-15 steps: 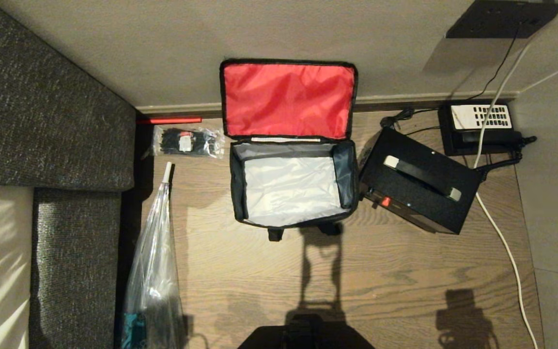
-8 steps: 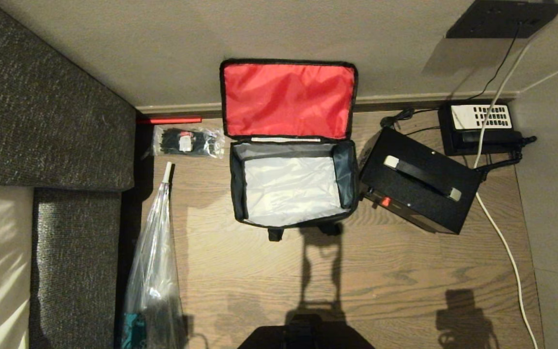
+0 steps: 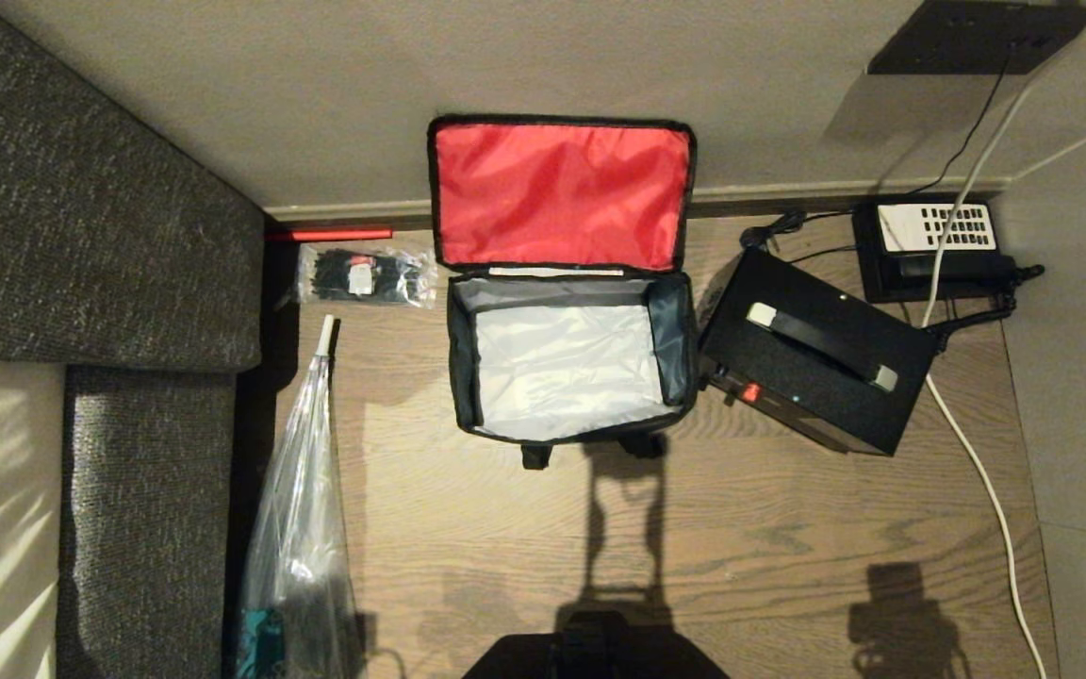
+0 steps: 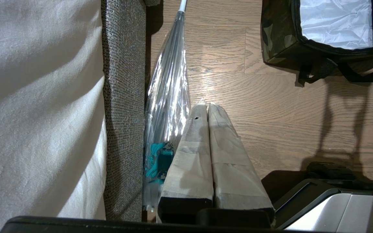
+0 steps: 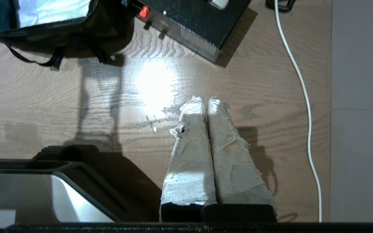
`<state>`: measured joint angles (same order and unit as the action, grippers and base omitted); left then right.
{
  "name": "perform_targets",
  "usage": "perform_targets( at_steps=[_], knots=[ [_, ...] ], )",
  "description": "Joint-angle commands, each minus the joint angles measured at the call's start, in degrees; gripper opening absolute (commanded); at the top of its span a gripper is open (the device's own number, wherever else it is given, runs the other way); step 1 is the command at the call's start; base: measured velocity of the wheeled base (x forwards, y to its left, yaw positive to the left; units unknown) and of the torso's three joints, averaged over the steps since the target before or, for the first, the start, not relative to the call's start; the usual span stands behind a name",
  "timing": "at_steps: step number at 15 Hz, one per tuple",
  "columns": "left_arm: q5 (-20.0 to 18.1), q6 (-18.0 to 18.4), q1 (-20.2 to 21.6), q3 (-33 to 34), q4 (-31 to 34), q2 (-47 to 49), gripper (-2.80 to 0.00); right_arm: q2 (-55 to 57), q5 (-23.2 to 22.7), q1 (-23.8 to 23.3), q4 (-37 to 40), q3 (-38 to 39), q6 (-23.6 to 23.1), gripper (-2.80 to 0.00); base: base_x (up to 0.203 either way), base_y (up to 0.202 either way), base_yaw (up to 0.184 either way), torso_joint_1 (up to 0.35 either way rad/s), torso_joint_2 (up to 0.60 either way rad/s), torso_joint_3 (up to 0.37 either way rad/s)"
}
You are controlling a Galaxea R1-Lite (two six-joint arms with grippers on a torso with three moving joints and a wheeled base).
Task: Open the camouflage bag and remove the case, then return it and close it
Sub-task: Grip the handle again
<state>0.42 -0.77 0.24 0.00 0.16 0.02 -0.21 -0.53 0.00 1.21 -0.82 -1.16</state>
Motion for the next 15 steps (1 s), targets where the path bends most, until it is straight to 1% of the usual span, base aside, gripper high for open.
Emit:
perform_targets(
  at_steps=[1,3,5,6,7,10,11,12,13,14,15],
  knots=[
    [0.02,-0.02,0.02,0.18,0.01,-0.02,-2.80,-0.04,-0.17,0.01,3.89,-5.42,0.01,-2.80,0.000,0.000,0.000,0.000,0.00,0.000],
    [0.02,-0.02,0.02,0.18,0.01,-0.02,-2.80,-0.01,-0.89,0.01,17.36,-17.67,0.01,-2.80,0.000,0.000,0.000,0.000,0.00,0.000],
    [0.02,-0.02,0.02,0.18,0.01,-0.02,-2.80,0.08,-3.75,0.00,34.30,-30.68,0.00,-2.80,0.000,0.000,0.000,0.000,0.00,0.000],
    [0.02,-0.02,0.02,0.18,0.01,-0.02,-2.80,0.13,-5.67,0.00,42.09,-35.16,-0.03,-2.80,0.000,0.000,0.000,0.000,0.00,0.000],
    [0.02,-0.02,0.02,0.18,0.01,-0.02,-2.80,0.18,-7.70,0.00,46.99,-37.61,-0.06,-2.80,0.000,0.000,0.000,0.000,0.00,0.000],
    [0.02,-0.02,0.02,0.18,0.01,-0.02,-2.80,0.21,-8.35,0.00,47.66,-37.94,-0.07,-2.80,0.000,0.000,0.000,0.000,0.00,0.000],
    [0.02,-0.02,0.02,0.18,0.01,-0.02,-2.80,0.23,-10.81,0.00,49.06,-38.70,0.73,-2.80,0.000,0.000,0.000,0.000,0.00,0.000],
    [0.02,-0.02,0.02,0.18,0.01,-0.02,-2.80,0.28,-18.19,0.00,50.22,-39.92,2.65,-2.80,0.000,0.000,0.000,0.000,0.00,0.000],
    [0.02,-0.02,0.02,0.18,0.01,-0.02,-2.80,0.32,-23.75,0.00,50.18,-40.99,6.61,-2.80,0.000,0.000,0.000,0.000,0.00,0.000],
    [0.02,-0.02,0.02,0.18,0.01,-0.02,-2.80,0.37,-25.48,0.00,48.10,-41.19,10.10,-2.80,0.000,0.000,0.000,0.000,0.00,0.000],
    [0.02,-0.02,0.02,0.18,0.01,-0.02,-2.80,0.66,-25.66,0.00,48.03,-41.21,10.37,-2.80,0.000,0.000,0.000,0.000,0.00,0.000]
  ],
)
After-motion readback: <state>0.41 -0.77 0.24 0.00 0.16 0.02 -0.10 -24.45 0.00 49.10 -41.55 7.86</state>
